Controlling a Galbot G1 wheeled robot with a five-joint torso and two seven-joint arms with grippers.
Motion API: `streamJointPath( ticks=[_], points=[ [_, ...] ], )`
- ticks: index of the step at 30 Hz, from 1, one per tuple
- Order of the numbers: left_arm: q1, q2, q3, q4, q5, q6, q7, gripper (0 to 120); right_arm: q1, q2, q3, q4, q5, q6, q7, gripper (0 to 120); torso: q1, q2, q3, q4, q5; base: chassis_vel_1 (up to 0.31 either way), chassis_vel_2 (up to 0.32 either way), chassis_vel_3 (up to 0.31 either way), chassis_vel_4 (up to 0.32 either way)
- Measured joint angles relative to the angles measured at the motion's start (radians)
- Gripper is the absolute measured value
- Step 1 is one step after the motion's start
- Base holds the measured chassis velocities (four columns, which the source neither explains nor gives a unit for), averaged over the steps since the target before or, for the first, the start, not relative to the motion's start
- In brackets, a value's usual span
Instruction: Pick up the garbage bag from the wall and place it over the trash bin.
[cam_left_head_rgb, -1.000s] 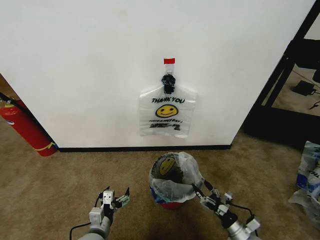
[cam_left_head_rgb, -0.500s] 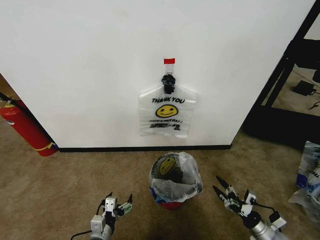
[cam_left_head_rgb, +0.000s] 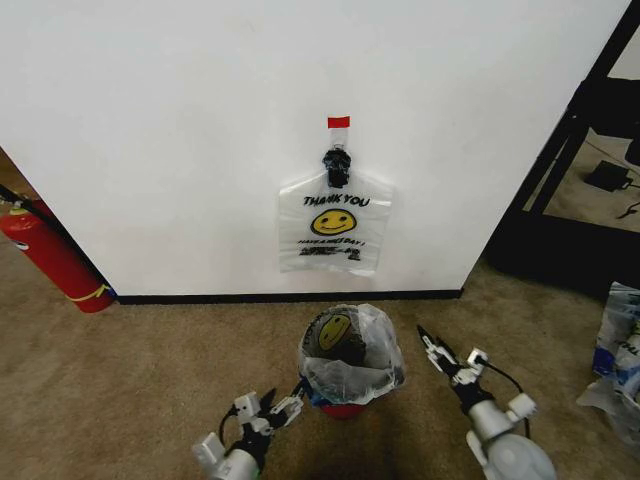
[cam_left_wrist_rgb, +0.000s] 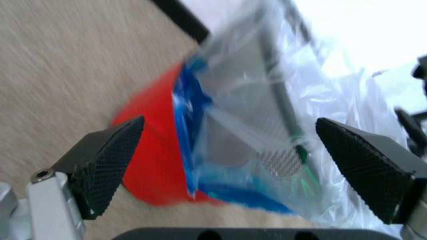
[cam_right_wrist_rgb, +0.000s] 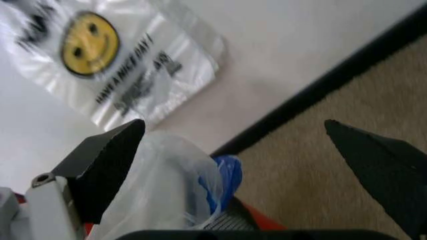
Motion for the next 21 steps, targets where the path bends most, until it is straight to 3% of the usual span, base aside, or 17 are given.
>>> streamJointPath(
  ticks=[3,6,7,9,16,21],
  points=[
    [-0.019,-0.009,0.011,0.034,-0.026,0.03,0.031,100,0.004,0.0,-0.007,0.021,-0.001,-0.026,0.047,100,0.0,0.0,0.0,-0.0001,-0.0002,0.0,0.0,0.0,0.0],
    [-0.046,0.022,0.009,0.109,0.017,0.087,0.188,100,0.001,-0.022,-0.013,0.035,-0.013,-0.056,0.053,100,0.0,0.0,0.0,-0.0003,0.0,0.0,0.0,0.0,0.0],
    [-0.046,0.022,0.009,0.109,0.017,0.087,0.188,100,0.001,-0.022,-0.013,0.035,-0.013,-0.056,0.053,100,0.0,0.0,0.0,-0.0003,0.0,0.0,0.0,0.0,0.0],
    [-0.053,0.056,0.002,0.131,0.063,0.086,0.26,100,-0.004,-0.038,-0.006,0.03,-0.003,-0.07,-0.017,100,0.0,0.0,0.0,-0.0002,0.0002,0.0,0.0,0.0,0.0],
    [-0.065,0.082,-0.001,0.095,0.08,0.07,0.256,100,-0.005,-0.051,0.007,-0.016,0.038,-0.102,-0.197,100,0.0,0.0,0.0,-0.0003,0.0001,0.0,0.0,0.0,0.0],
    [-0.074,0.086,0.0,0.036,0.099,0.056,0.242,100,0.014,-0.043,0.034,-0.122,0.055,-0.204,-0.466,100,0.0,0.0,0.0,-0.0001,0.0001,0.0,0.0,0.0,0.0]
  ],
)
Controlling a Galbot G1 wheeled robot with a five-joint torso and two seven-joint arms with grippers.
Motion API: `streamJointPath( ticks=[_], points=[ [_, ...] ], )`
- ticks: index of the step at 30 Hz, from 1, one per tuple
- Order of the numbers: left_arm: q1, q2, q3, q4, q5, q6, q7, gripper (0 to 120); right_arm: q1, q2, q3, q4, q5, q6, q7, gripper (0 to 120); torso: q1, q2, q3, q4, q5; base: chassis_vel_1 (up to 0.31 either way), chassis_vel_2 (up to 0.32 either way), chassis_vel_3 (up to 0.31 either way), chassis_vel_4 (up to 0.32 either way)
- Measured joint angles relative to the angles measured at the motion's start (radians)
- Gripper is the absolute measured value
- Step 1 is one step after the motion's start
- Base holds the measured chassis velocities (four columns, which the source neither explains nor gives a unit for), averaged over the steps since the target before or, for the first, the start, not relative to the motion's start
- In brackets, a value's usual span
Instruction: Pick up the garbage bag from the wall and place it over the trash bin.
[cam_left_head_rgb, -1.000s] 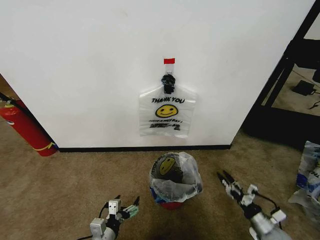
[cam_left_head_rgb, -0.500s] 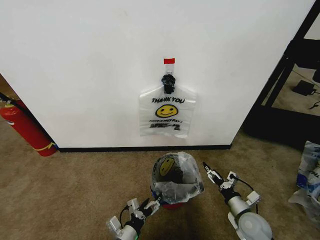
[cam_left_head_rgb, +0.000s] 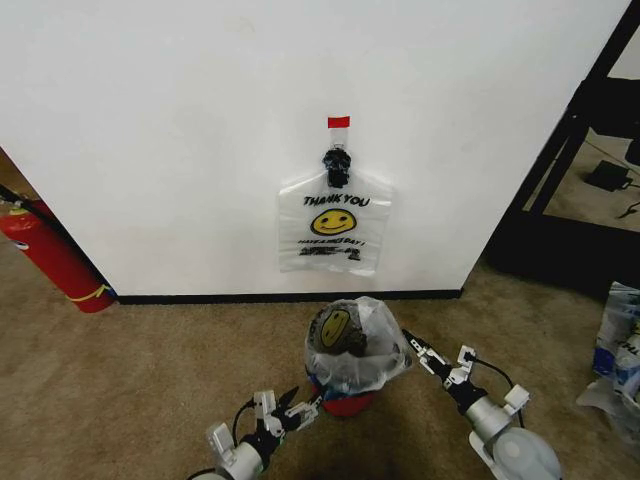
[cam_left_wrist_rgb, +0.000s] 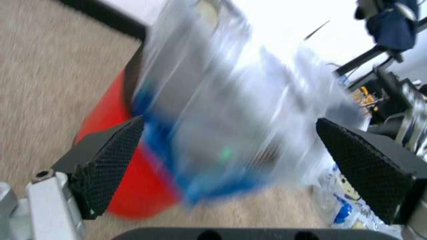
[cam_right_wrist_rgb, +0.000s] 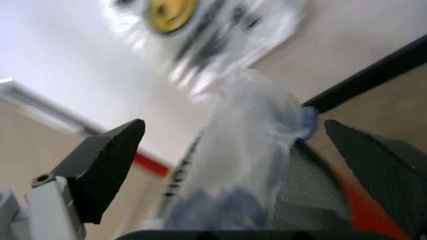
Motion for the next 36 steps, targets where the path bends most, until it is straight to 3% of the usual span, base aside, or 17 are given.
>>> streamJointPath(
  ticks=[1,5,12,18,25,30,33,36],
  points=[
    [0.001,0.006,-0.004,-0.01,0.018,-0.014,0.005,100,0.003,0.001,0.008,-0.043,-0.02,-0.026,-0.099,100,0.0,0.0,0.0,-0.0002,0.0,0.0,0.0,0.0,0.0],
    [0.017,0.025,-0.013,-0.026,0.051,-0.04,0.019,100,0.019,0.004,0.016,-0.13,-0.05,-0.058,-0.245,100,0.0,0.0,0.0,-0.0004,0.0001,0.0,0.0,0.0,0.0],
    [0.049,0.023,-0.009,-0.047,0.077,-0.053,0.021,100,0.069,0.034,0.016,-0.238,-0.05,-0.1,-0.432,100,0.0,0.0,0.0,-0.0002,-0.0001,0.0,0.0,0.0,0.0],
    [0.064,0.013,-0.006,-0.052,0.092,-0.054,0.019,100,0.111,0.062,0.011,-0.286,-0.047,-0.104,-0.477,100,0.0,0.0,0.0,-0.0001,0.0,0.0,0.0,0.0,0.0],
    [0.081,0.011,-0.015,-0.056,0.098,-0.06,0.012,100,0.159,0.092,-0.002,-0.324,-0.044,-0.104,-0.475,79,0.0,0.0,0.0,-0.0001,0.0,0.0,0.0,0.0,0.0],
    [0.088,0.011,-0.02,-0.069,0.098,-0.06,0.01,100,0.169,0.106,-0.006,-0.344,-0.086,-0.107,-0.486,55,0.0,0.0,0.0,-0.0001,0.0,0.0,0.0,0.0,0.0],
    [0.089,0.011,-0.021,-0.069,0.097,-0.061,0.01,100,0.165,0.107,-0.005,-0.345,-0.097,-0.106,-0.493,50,0.0,0.0,0.0,-0.0001,0.0,0.0,0.0,0.0,0.0],
    [0.091,0.01,-0.021,-0.069,0.097,-0.063,0.01,100,0.146,0.108,0.006,-0.347,-0.118,-0.102,-0.514,36,0.0,0.0,0.0,-0.0002,-0.0001,0.0,0.0,0.0,0.0]
  ],
)
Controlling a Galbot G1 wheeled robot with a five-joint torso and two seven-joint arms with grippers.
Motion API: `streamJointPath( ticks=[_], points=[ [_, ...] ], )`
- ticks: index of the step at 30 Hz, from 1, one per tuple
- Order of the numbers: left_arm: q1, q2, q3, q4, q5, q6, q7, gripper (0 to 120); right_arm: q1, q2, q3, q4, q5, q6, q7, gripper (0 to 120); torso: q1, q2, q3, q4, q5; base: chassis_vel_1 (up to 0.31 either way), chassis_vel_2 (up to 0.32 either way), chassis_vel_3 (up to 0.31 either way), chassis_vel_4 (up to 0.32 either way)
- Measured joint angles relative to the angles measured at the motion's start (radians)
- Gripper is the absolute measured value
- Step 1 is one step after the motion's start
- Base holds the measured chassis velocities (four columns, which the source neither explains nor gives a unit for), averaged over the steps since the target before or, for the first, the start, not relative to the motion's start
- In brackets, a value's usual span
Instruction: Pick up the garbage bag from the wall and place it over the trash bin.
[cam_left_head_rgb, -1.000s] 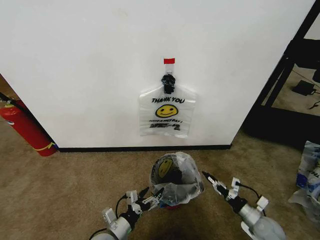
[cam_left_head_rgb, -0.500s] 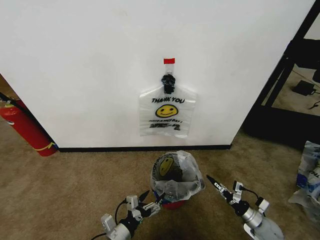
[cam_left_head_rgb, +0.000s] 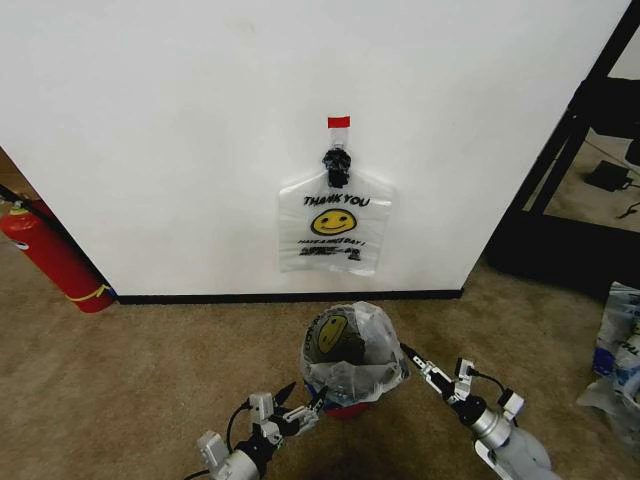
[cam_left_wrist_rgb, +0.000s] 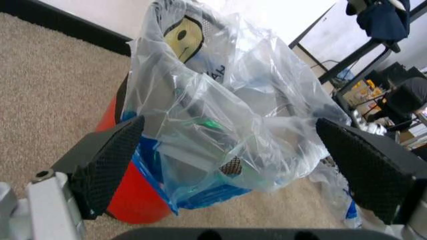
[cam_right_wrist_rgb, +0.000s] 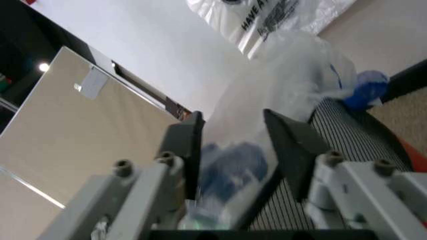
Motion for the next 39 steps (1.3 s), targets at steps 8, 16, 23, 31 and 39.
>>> streamJointPath(
  ticks=[8,16,23,31,39],
  points=[
    [-0.001,-0.001,0.003,0.008,0.0,-0.002,0.003,100,-0.06,0.004,0.036,-0.002,-0.008,0.018,-0.027,32,0.0,0.0,0.0,-0.0002,0.0002,0.0,0.0,0.0,0.0],
    [-0.005,-0.003,0.009,0.019,0.004,-0.005,0.007,100,-0.071,0.013,0.049,-0.024,-0.033,0.026,-0.063,58,0.0,0.0,0.0,0.0,0.0001,0.0,0.0,0.0,0.0],
    [-0.006,0.0,0.008,0.02,0.004,-0.005,0.007,100,-0.043,0.032,0.04,-0.056,-0.054,0.036,-0.07,68,0.0,0.0,0.0,0.0001,0.0002,0.0,0.0,0.0,0.0],
    [-0.01,0.003,0.007,0.029,0.004,-0.008,0.007,100,-0.018,0.047,0.03,-0.07,-0.06,0.041,-0.083,41,0.0,0.0,0.0,0.0001,0.0002,0.0,0.0,0.0,0.0],
    [-0.019,0.003,0.011,0.042,0.004,-0.009,0.007,100,-0.017,0.045,0.034,-0.075,-0.06,0.043,-0.096,11,0.0,0.0,0.0,0.0,0.0001,0.0,0.0,0.0,0.0]
  ],
)
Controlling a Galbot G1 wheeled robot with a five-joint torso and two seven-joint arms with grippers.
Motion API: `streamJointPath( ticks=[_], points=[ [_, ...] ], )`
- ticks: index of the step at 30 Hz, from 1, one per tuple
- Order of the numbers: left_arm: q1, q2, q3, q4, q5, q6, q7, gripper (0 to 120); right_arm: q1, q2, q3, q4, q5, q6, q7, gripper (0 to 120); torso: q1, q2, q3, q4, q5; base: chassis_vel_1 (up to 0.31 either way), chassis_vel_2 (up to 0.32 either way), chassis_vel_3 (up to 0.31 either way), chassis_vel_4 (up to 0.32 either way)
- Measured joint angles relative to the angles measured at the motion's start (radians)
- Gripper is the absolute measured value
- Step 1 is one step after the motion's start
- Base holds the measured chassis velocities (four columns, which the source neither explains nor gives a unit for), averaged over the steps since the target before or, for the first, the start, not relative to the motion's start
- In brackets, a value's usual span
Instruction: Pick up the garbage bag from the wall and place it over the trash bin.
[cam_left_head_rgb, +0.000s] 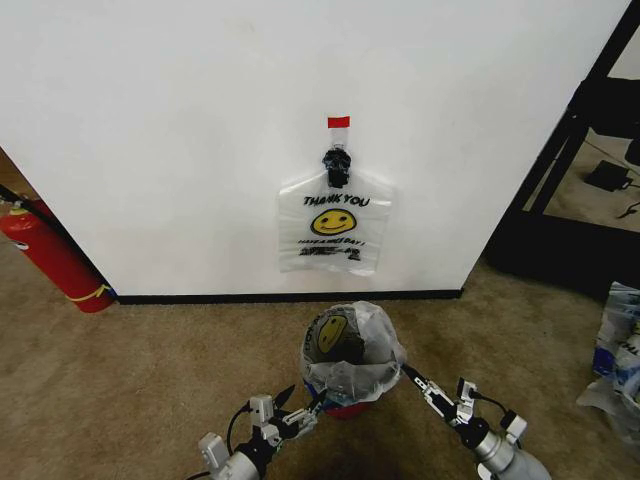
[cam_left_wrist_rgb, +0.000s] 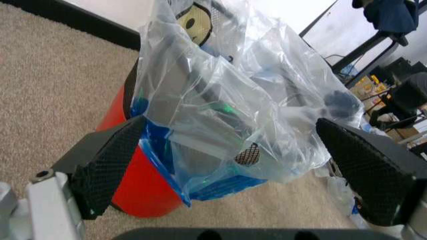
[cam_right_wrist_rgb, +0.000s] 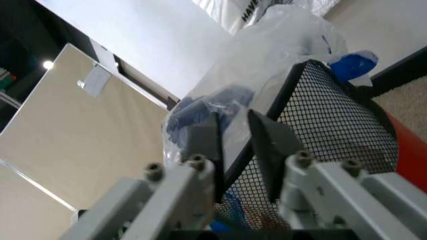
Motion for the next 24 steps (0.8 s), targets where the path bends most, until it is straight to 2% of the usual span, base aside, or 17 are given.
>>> streamJointPath(
  ticks=[10,24],
  points=[
    [0.0,-0.001,0.003,0.007,0.004,-0.002,0.002,100,-0.003,0.001,0.004,-0.005,0.001,0.025,-0.004,0,0.0,0.0,0.0,0.0,0.0,0.0,0.0,0.0,0.0],
    [0.01,-0.004,0.0,0.011,0.016,-0.013,0.005,100,0.005,0.006,-0.003,-0.074,-0.05,0.096,-0.001,0,0.0,0.0,0.0,0.0,0.0,0.0,0.0,0.0,0.0]
  ],
)
